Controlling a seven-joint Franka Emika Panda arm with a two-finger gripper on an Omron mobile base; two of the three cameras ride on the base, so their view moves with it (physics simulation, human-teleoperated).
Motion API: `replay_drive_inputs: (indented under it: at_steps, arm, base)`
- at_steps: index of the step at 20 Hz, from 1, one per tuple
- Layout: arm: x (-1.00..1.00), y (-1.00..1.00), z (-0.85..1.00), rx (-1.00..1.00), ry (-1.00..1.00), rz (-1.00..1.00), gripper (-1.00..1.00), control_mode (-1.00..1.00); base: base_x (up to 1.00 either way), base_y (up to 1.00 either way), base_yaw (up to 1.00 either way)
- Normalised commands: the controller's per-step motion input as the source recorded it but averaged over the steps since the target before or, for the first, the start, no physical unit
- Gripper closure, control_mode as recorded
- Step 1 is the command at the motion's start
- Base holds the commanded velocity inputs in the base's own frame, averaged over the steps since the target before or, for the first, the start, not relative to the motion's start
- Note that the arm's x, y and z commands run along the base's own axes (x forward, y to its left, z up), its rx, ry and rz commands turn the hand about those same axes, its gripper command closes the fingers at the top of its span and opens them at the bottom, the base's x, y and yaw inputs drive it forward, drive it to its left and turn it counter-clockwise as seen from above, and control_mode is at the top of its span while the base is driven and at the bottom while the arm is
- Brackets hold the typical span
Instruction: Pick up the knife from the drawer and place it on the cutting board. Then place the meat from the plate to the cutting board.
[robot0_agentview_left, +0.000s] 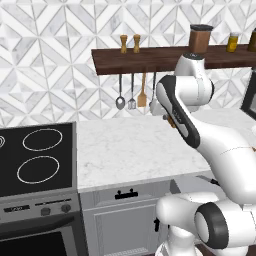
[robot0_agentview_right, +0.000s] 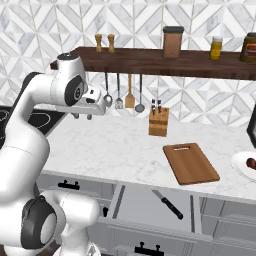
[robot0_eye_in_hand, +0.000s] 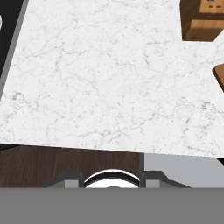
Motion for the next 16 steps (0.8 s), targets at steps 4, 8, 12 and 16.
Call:
replay_drive_inputs:
  at_steps: [4,8,12,16]
  arm:
    - [0.00,0.00,0.00,0.00,0.00,0.00,-1.00,1.00]
    - [0.00,0.00,0.00,0.00,0.00,0.00,-1.00,1.00]
    - [0.00,0.00,0.00,0.00,0.00,0.00,-1.00,1.00]
    - [0.00,0.00,0.00,0.00,0.00,0.00,-1.00,1.00]
  base:
    - [0.00,0.00,0.00]
    - [0.00,0.00,0.00]
    - [0.00,0.00,0.00]
    - [-0.08,-0.06,-0.01]
